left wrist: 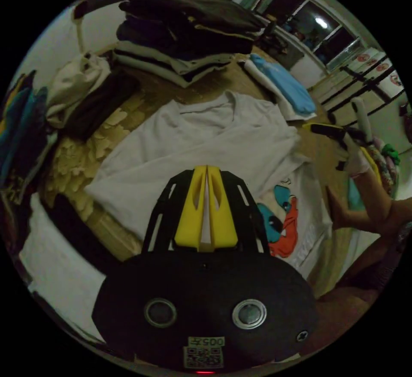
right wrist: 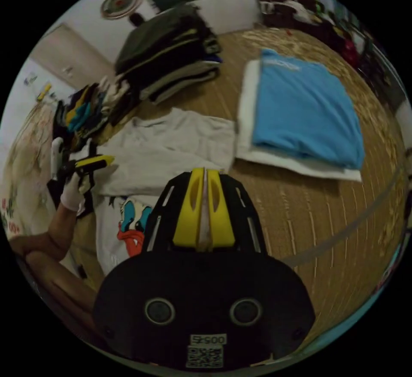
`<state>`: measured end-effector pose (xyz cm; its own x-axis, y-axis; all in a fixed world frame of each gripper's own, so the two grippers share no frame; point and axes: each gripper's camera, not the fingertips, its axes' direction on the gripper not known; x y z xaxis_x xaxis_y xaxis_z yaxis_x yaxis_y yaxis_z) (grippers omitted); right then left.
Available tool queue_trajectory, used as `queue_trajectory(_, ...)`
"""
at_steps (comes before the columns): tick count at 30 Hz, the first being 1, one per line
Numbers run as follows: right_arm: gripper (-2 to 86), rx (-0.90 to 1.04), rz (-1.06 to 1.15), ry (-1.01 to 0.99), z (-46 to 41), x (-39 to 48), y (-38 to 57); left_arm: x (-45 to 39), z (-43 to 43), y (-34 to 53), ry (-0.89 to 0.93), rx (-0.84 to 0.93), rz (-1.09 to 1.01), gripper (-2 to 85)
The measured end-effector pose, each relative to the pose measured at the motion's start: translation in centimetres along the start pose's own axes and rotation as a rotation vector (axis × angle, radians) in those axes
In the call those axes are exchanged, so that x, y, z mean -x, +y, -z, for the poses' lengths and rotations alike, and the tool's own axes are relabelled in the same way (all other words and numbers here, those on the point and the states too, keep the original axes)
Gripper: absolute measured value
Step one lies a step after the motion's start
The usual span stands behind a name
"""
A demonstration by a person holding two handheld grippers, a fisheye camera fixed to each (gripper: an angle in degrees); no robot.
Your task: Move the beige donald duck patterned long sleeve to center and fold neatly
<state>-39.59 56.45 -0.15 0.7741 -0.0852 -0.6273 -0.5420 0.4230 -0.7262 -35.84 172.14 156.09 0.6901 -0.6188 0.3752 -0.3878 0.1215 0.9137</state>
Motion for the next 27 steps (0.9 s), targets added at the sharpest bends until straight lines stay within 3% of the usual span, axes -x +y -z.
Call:
queue_trajectory(2,-0.9,0.057,0.026,0.026,-2.0,0.8,-0.7,0.5,0.6,2.1,-0.211,-0.006,0.084,-0.3)
queue_trajectory(4,-0.9,0.088,0.039,0.053,-4.3,1.5,-1.5,1.8,2.2,4.1,-0.286,-0.078,0.194,-0.3)
queue_trajectory(7,-1.0,0.070,0.046,0.052,-6.0,2.0,-2.2,3.3,4.4,7.1,-0.191,-0.200,0.273,-0.4)
queue_trajectory(12,-1.0,0.122,0.034,0.087,-9.4,2.4,-3.2,1.7,-0.1,7.8,0.039,-0.019,0.129,-0.3)
queue_trajectory(16,-1.1,0.176,0.020,0.119,-12.0,2.7,-3.8,0.6,-4.6,7.8,-0.159,0.158,0.088,-0.3)
queue_trajectory(19,-1.3,0.192,0.003,0.109,-13.8,2.9,-4.3,1.2,-5.4,8.4,-0.074,0.139,0.154,-0.3)
queue_trajectory(27,-1.5,0.093,-0.011,0.156,-18.8,4.3,-6.6,-1.7,-7.9,9.3,-0.285,0.054,0.122,-0.3)
